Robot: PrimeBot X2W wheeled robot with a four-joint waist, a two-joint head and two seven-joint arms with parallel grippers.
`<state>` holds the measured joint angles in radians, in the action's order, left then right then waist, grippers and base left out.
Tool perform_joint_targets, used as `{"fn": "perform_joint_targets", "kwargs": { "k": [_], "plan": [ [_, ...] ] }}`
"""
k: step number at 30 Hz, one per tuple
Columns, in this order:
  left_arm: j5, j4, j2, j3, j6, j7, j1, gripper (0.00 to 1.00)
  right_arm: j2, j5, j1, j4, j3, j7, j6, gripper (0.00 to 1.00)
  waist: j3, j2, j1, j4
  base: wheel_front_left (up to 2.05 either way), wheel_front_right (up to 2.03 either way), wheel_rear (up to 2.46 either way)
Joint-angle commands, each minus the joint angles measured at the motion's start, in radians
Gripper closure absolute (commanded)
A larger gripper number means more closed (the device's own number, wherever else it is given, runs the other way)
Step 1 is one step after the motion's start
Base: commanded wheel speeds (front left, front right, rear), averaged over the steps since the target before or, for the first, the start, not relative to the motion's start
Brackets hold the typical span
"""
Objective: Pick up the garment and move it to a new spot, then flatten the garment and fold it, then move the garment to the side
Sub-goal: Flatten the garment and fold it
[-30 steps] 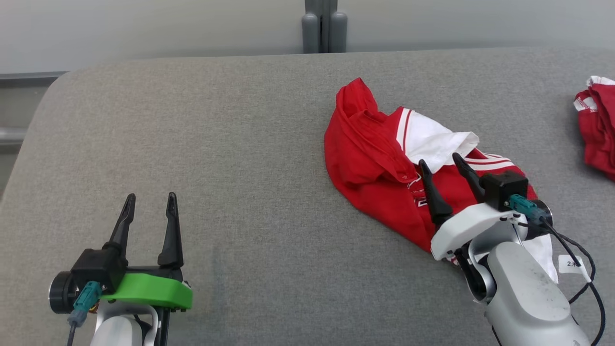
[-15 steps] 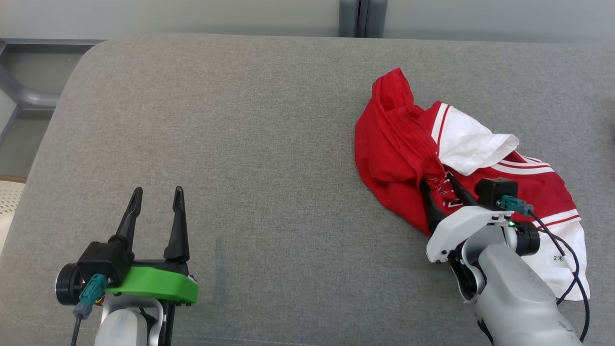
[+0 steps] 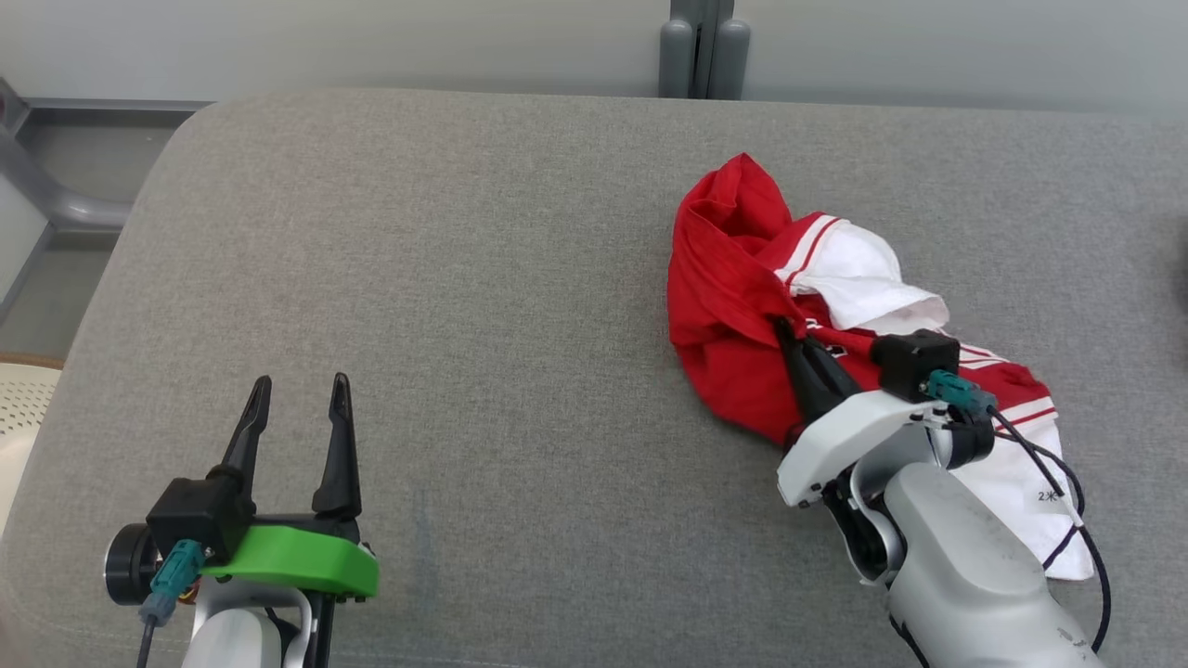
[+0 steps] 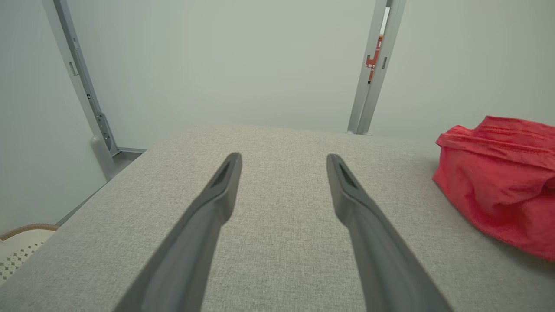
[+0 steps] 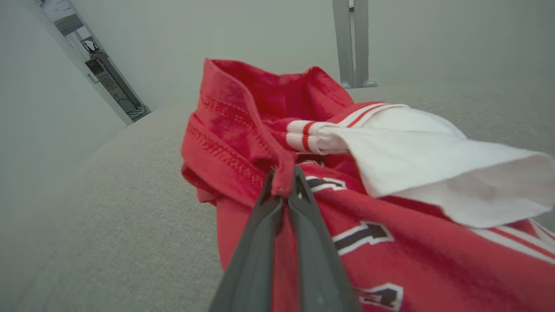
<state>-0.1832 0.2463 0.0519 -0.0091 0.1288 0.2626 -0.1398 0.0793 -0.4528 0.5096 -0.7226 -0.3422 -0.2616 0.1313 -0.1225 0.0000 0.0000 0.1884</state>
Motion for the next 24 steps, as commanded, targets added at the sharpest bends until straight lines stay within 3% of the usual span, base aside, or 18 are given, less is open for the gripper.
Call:
{"fn": "perform_joint_targets", "kwargs": {
  "k": [1, 12, 13, 14, 19, 24],
  "plan": [
    [0.002, -0.001, -0.001, 0.003, 0.003, 0.003, 0.009, 0.00, 0.011, 0.021, -0.030, 0.033, -0.012, -0.004, -0.001, 1.00, 0.011, 0.0000, 0.0000, -0.005, 0.00, 0.00, 0.00],
    [-0.008, 0.002, -0.001, -0.004, 0.003, 0.003, 0.014, 0.00, -0.012, 0.095, -0.119, 0.101, -0.200, -0.004, -0.001, 1.00, 0.011, 0.0000, 0.0000, 0.002, 0.00, 0.00, 0.00],
    [-0.010, 0.003, -0.001, -0.005, 0.003, 0.003, 0.013, 0.00, -0.015, 0.100, -0.122, 0.102, -0.220, -0.004, -0.001, 0.76, 0.010, 0.0000, 0.0000, 0.003, 0.00, 0.00, 0.00],
    [-0.012, 0.003, -0.001, -0.006, 0.003, 0.003, 0.013, 0.00, -0.018, 0.101, -0.126, 0.107, -0.240, -0.004, -0.001, 0.00, 0.010, 0.0000, 0.0000, 0.004, 0.00, 0.00, 0.00],
    [-0.010, 0.008, -0.001, 0.002, 0.003, 0.003, 0.015, 0.00, -0.022, 0.083, -0.133, 0.143, -0.254, -0.005, -0.001, 0.00, 0.010, 0.0000, 0.0000, -0.001, 0.00, 0.00, 0.00],
    [-0.007, 0.007, -0.001, 0.001, 0.002, 0.003, 0.022, 0.00, 0.001, 0.095, -0.156, 0.225, -0.194, -0.004, -0.001, 0.00, 0.020, 0.0000, 0.0000, -0.024, 0.00, 0.00, 0.00]
  ]
}}
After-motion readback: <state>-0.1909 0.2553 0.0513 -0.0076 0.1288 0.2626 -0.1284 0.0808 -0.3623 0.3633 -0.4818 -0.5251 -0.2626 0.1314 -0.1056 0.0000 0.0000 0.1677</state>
